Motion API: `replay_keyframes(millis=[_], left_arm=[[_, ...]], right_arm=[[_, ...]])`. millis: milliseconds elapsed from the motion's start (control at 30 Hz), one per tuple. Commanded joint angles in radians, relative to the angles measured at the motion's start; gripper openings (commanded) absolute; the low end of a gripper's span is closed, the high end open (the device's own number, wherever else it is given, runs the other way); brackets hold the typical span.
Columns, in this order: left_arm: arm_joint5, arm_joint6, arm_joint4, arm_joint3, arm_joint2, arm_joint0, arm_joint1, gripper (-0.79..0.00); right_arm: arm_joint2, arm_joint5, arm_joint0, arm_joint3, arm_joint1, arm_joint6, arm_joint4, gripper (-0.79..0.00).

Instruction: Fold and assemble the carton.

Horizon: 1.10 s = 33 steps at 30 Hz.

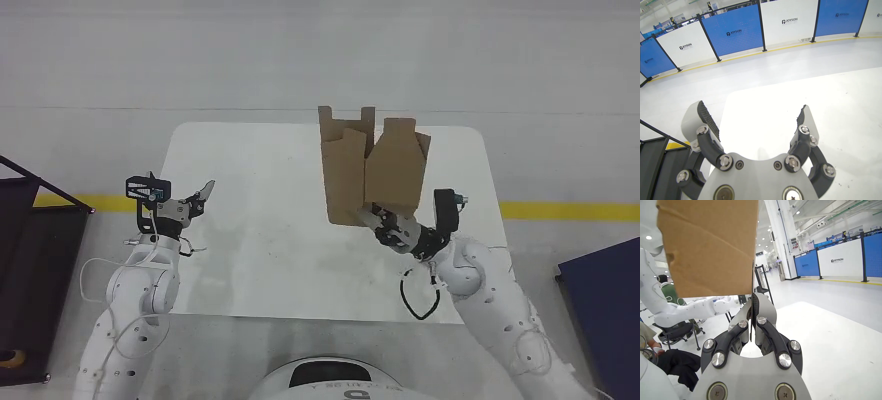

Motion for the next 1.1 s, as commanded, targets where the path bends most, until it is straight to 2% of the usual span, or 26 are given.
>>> replay_keyframes(millis=[0, 200, 333, 433, 533, 633, 833, 1067], left_arm=[[0.000, 0.000, 0.000, 0.000, 0.000, 0.000, 0.000, 0.000], [0.000, 0.000, 0.000, 0.000, 0.000, 0.000, 0.000, 0.000], [0.000, 0.000, 0.000, 0.000, 0.000, 0.000, 0.000, 0.000], [0.000, 0.000, 0.000, 0.000, 0.000, 0.000, 0.000, 0.000], [0.000, 0.000, 0.000, 0.000, 0.000, 0.000, 0.000, 0.000], [0.000, 0.000, 0.000, 0.000, 0.000, 0.000, 0.000, 0.000], [0.000, 0.000, 0.000, 0.000, 0.000, 0.000, 0.000, 0.000], [0.000, 0.000, 0.000, 0.000, 0.000, 0.000, 0.000, 0.000]], right_arm=[[0.000, 0.000, -0.001, -0.038, 0.014, 0.018, 0.041, -0.785], [-0.029, 0.000, 0.015, -0.092, 0.051, 0.094, 0.152, -0.785], [0.004, 0.001, 0.013, -0.089, 0.064, 0.117, 0.088, -0.785], [0.030, 0.054, 0.000, -0.093, 0.063, 0.100, -0.015, -0.785], [0.051, 0.205, -0.015, -0.115, 0.059, 0.081, -0.166, -0.785], [0.069, 0.458, -0.052, -0.173, 0.056, 0.066, -0.395, -0.785], [0.054, 0.872, -0.121, -0.267, 0.045, 0.021, -0.725, -0.785], [0.047, 1.374, -0.185, -0.348, 0.024, 0.128, -1.049, -0.785]])
